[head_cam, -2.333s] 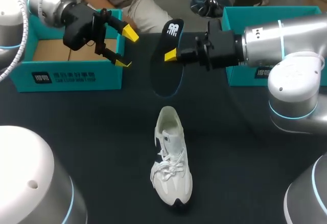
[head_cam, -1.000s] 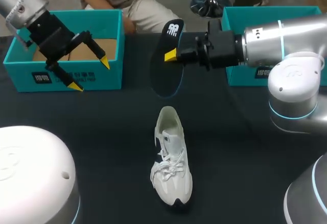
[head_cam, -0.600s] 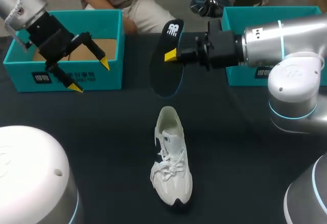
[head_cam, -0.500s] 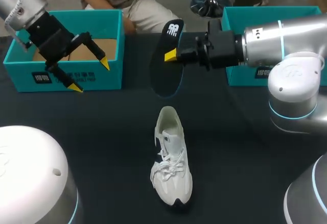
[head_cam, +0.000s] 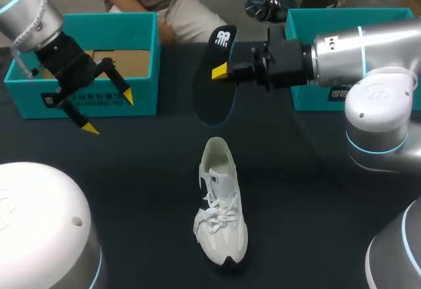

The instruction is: Take the shoe out of the shoebox, open the shoe tongue, remove and reinsert the insole, then place the shoe into the shoebox

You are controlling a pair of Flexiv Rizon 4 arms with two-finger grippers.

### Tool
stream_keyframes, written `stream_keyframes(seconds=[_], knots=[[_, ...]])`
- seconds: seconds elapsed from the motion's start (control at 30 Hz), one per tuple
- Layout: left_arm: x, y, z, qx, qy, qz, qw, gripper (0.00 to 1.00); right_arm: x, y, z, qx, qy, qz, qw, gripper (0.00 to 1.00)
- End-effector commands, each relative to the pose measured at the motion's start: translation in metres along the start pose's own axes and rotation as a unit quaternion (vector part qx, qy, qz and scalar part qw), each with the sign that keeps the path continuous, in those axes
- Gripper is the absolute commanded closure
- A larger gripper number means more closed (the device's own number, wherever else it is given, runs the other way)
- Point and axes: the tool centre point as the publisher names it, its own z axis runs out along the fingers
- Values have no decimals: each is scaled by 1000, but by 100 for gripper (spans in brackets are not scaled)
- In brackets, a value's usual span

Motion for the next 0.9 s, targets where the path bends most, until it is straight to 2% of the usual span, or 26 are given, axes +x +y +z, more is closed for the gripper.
stream_keyframes(seconds=[0.03,0.17,0.43,0.9], knots=[[19,15,9,-9,12,-83,996,0,1,0,1,0,-3,1,1000,100],[33,30,10,-19,21,-133,991,0,1,0,1,0,-3,1,1000,100],[54,51,-3,-44,22,-191,980,0,1,0,1,0,-3,1,1000,100],[93,62,-22,-36,41,-215,975,0,1,0,1,0,-3,1,1000,100]])
